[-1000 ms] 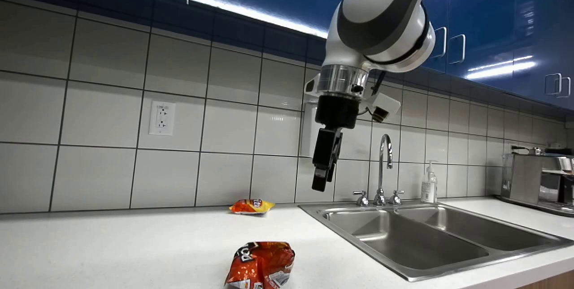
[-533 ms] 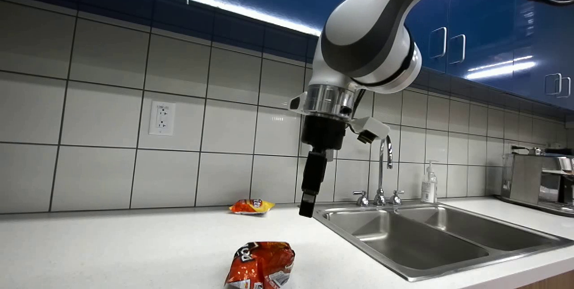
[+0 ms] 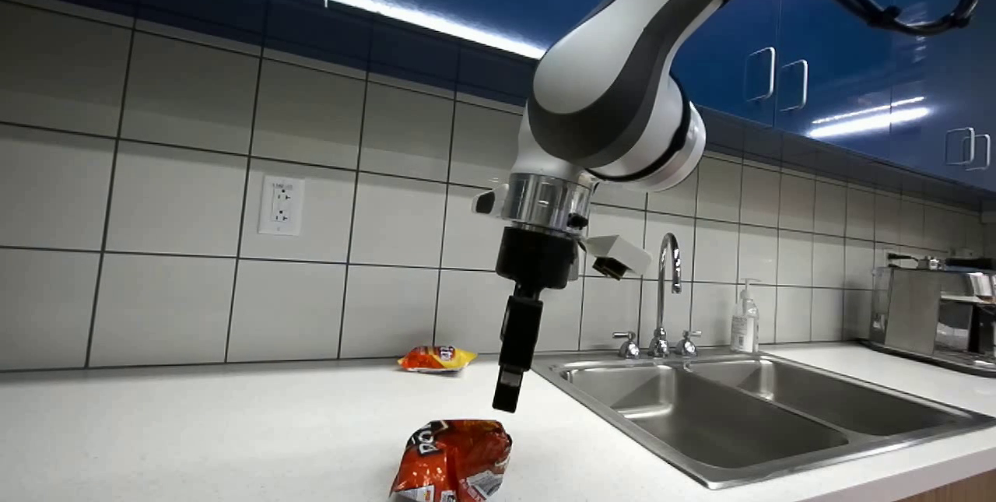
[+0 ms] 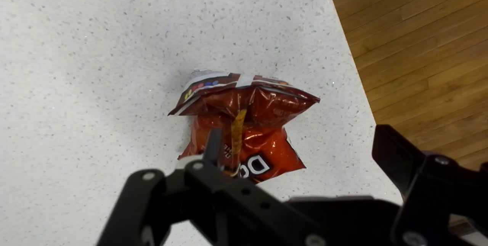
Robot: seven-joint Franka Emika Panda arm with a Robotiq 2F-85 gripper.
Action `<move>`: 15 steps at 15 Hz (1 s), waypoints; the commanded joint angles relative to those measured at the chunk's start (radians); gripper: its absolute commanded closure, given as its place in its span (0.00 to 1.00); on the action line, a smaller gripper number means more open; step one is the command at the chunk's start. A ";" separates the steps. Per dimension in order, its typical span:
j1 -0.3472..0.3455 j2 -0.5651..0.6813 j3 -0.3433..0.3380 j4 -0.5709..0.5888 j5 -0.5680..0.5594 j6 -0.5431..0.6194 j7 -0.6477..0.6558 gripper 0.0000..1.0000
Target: Put the snack pack in the sink
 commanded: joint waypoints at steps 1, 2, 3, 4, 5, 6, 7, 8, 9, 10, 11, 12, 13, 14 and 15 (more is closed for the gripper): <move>-0.035 0.080 0.039 0.052 0.006 0.041 -0.029 0.00; -0.041 0.103 0.046 0.062 -0.005 0.056 -0.016 0.00; -0.047 0.122 0.050 0.072 -0.001 0.064 -0.020 0.00; -0.054 0.143 0.056 0.082 -0.005 0.075 -0.014 0.00; -0.062 0.161 0.061 0.091 -0.017 0.085 -0.005 0.00; -0.070 0.179 0.065 0.102 -0.021 0.094 -0.003 0.00; -0.077 0.195 0.071 0.110 -0.024 0.101 -0.001 0.00; -0.084 0.212 0.076 0.119 -0.032 0.109 0.004 0.00; -0.091 0.226 0.082 0.128 -0.032 0.115 0.002 0.00; -0.098 0.240 0.089 0.135 -0.035 0.121 0.006 0.00; -0.105 0.251 0.096 0.142 -0.036 0.125 0.006 0.00; -0.110 0.261 0.101 0.149 -0.039 0.130 0.009 0.00; -0.115 0.270 0.106 0.155 -0.043 0.132 0.013 0.02; -0.120 0.277 0.111 0.160 -0.046 0.134 0.014 0.26; -0.128 0.281 0.121 0.165 -0.036 0.130 0.005 0.27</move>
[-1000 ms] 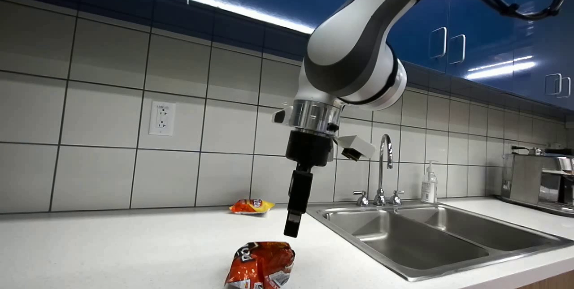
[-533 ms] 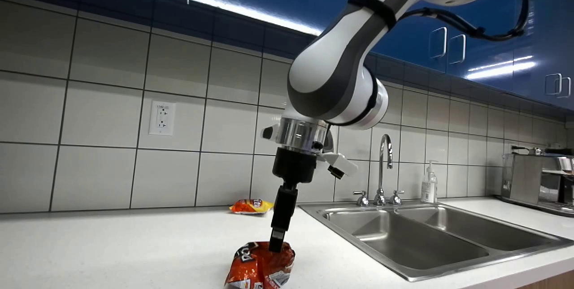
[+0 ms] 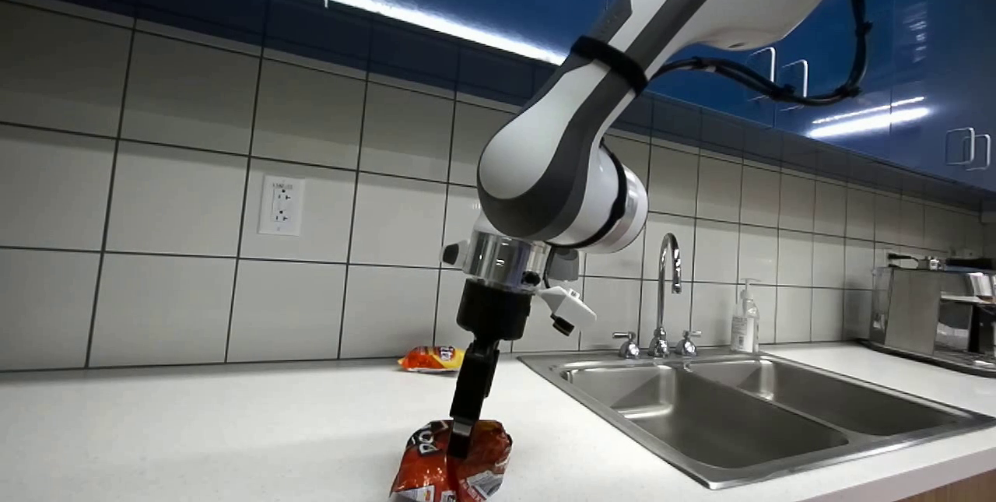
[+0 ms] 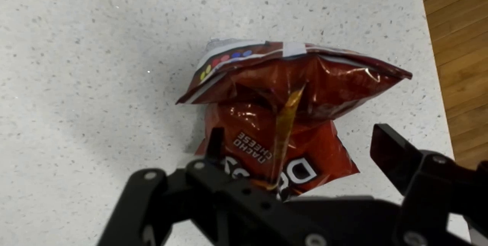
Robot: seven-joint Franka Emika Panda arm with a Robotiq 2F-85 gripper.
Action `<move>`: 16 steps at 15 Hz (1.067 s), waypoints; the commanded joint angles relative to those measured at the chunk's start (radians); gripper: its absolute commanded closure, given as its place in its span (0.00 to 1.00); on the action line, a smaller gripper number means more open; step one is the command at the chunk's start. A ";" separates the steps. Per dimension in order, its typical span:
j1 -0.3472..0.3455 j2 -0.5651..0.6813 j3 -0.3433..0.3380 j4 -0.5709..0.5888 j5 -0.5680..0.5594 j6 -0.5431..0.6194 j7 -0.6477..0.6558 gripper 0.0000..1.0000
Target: Put the snack pack in the sink
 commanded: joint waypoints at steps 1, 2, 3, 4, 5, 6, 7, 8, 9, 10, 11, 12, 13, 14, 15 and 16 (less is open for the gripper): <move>-0.053 0.025 0.053 0.031 -0.009 0.007 -0.007 0.31; -0.053 0.028 0.052 0.034 -0.024 0.010 0.005 0.40; -0.057 0.032 0.056 0.036 -0.027 0.008 0.006 0.48; -0.060 0.033 0.059 0.037 -0.031 0.010 0.006 0.57; -0.062 0.033 0.061 0.036 -0.033 0.011 0.006 0.63; -0.062 0.033 0.062 0.036 -0.037 0.011 0.007 0.72; -0.063 0.032 0.063 0.035 -0.039 0.011 0.007 0.79; -0.063 0.032 0.063 0.034 -0.044 0.012 0.009 0.88; -0.063 0.031 0.065 0.034 -0.045 0.012 0.008 0.94; -0.063 0.031 0.066 0.034 -0.049 0.012 0.008 0.99; -0.063 0.030 0.066 0.033 -0.052 0.012 0.009 1.00; -0.063 0.029 0.068 0.033 -0.054 0.012 0.008 1.00; -0.064 0.024 0.070 0.029 -0.053 0.012 0.006 1.00; -0.064 0.020 0.071 0.027 -0.055 0.010 0.006 1.00; -0.065 0.009 0.071 0.025 -0.057 0.008 0.007 1.00; -0.067 -0.005 0.073 0.023 -0.054 0.006 0.004 1.00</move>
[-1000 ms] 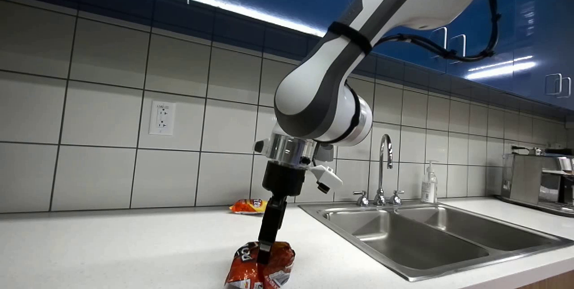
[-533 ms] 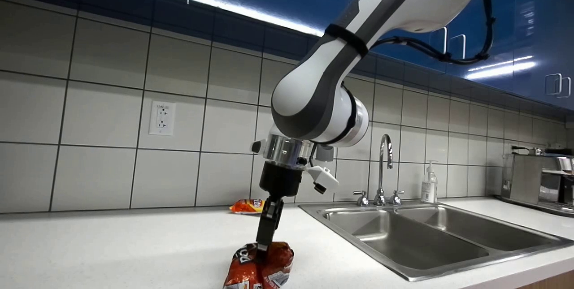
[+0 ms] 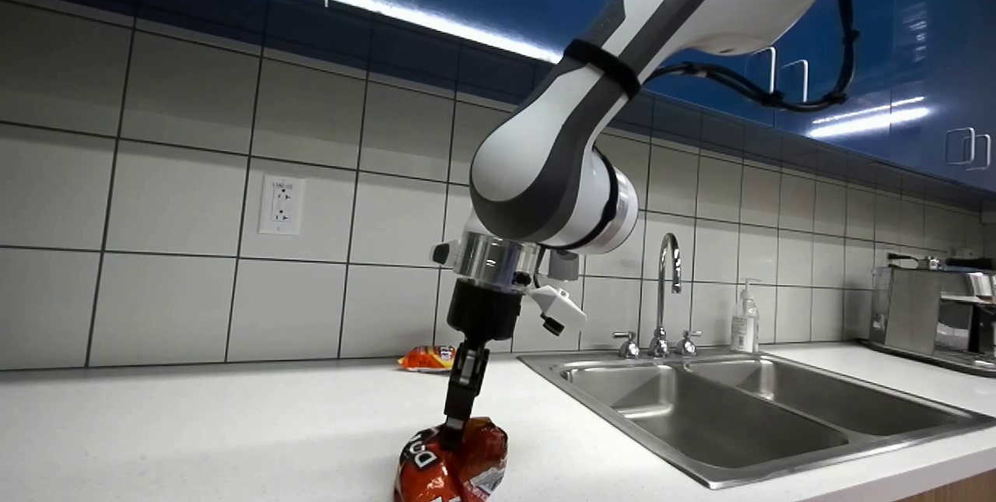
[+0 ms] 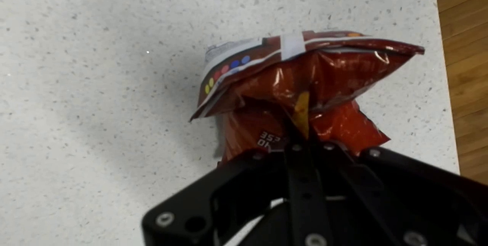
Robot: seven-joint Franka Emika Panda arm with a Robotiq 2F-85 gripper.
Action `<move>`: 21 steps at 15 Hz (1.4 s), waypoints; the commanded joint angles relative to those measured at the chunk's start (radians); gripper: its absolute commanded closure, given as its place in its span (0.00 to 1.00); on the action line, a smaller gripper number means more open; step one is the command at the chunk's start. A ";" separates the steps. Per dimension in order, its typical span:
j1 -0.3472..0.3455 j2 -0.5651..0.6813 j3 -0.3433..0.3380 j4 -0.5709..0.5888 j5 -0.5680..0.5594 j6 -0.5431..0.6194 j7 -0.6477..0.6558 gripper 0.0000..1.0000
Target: Put the snack pack in the sink
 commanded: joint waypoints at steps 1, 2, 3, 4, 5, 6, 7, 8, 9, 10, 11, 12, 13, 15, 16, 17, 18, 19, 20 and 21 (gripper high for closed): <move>-0.038 -0.052 0.034 -0.006 -0.014 0.003 0.001 1.00; -0.041 -0.070 0.035 -0.008 -0.009 0.003 0.000 1.00; -0.047 -0.099 0.037 -0.013 0.004 0.006 -0.006 1.00; -0.051 -0.121 0.036 -0.015 0.010 0.008 -0.008 1.00; -0.056 -0.152 0.033 -0.021 0.020 0.012 -0.011 1.00; -0.060 -0.178 0.027 -0.023 0.030 0.014 -0.015 1.00; -0.063 -0.202 0.017 -0.024 0.036 0.015 -0.013 1.00; -0.066 -0.223 0.008 -0.025 0.046 0.016 -0.017 1.00; -0.071 -0.243 -0.007 -0.028 0.049 0.018 -0.014 1.00; -0.076 -0.258 -0.024 -0.030 0.048 0.019 -0.010 1.00; -0.081 -0.270 -0.042 -0.032 0.044 0.020 -0.008 1.00; -0.087 -0.278 -0.061 -0.033 0.042 0.020 -0.007 1.00; -0.094 -0.281 -0.082 -0.032 0.039 0.019 -0.005 1.00; -0.115 -0.275 -0.126 -0.027 0.039 0.018 -0.010 1.00; -0.124 -0.270 -0.143 -0.024 0.037 0.019 -0.010 1.00; -0.137 -0.260 -0.162 -0.019 0.040 0.021 -0.019 1.00; -0.148 -0.251 -0.180 -0.013 0.041 0.020 -0.025 1.00; -0.160 -0.238 -0.196 -0.006 0.046 0.023 -0.034 1.00; -0.172 -0.225 -0.211 0.002 0.053 0.024 -0.043 1.00; -0.184 -0.214 -0.224 0.008 0.052 0.025 -0.045 1.00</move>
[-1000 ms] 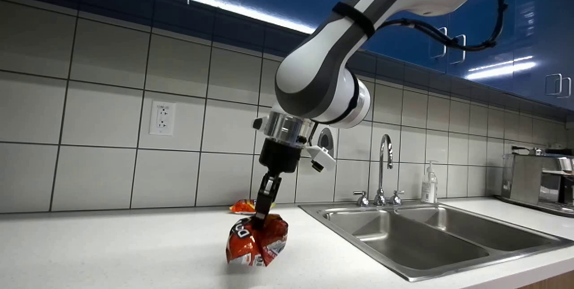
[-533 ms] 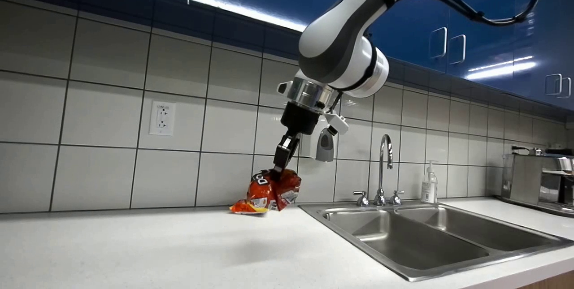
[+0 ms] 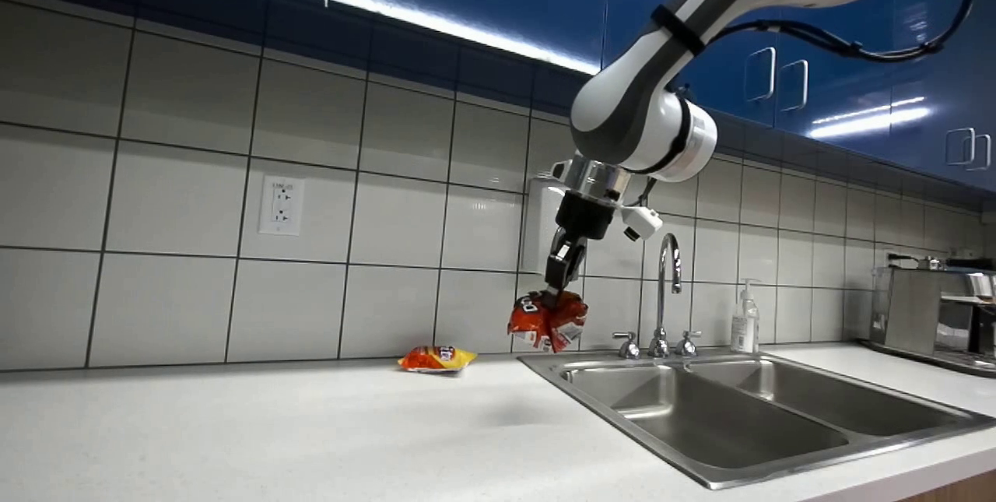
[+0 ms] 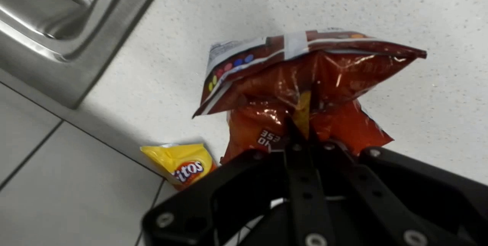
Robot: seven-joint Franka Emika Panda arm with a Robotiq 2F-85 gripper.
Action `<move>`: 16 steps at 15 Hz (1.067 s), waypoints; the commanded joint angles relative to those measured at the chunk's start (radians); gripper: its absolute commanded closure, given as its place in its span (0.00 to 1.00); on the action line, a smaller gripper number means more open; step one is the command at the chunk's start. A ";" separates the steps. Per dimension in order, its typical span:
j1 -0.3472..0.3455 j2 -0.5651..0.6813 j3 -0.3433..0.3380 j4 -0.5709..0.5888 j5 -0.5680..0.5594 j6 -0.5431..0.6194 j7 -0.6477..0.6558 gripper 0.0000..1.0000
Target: Put the snack pack in the sink
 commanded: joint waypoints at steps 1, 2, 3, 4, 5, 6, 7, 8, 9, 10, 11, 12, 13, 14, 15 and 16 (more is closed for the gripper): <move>-0.046 0.039 -0.036 0.027 0.024 0.012 -0.046 1.00; -0.058 0.052 -0.046 0.035 0.020 0.010 -0.043 1.00; -0.071 0.065 -0.055 0.041 0.008 0.015 -0.033 1.00; -0.083 0.079 -0.061 0.051 0.005 0.013 -0.028 1.00; -0.096 0.092 -0.067 0.062 -0.006 0.018 -0.020 1.00; -0.108 0.106 -0.072 0.076 -0.003 0.018 -0.025 1.00; -0.123 0.123 -0.075 0.096 0.007 0.020 -0.036 1.00; -0.139 0.143 -0.078 0.117 0.015 0.021 -0.048 1.00; -0.155 0.165 -0.082 0.139 0.013 0.021 -0.054 1.00; -0.173 0.188 -0.084 0.161 0.014 0.020 -0.067 1.00; -0.194 0.214 -0.087 0.186 0.012 0.019 -0.083 1.00; -0.214 0.236 -0.087 0.209 0.013 0.015 -0.097 1.00; -0.236 0.264 -0.088 0.235 0.012 0.016 -0.109 1.00; -0.256 0.288 -0.086 0.258 0.013 0.012 -0.120 1.00; -0.281 0.315 -0.082 0.284 0.018 0.009 -0.134 1.00; -0.300 0.339 -0.080 0.306 0.014 0.006 -0.136 1.00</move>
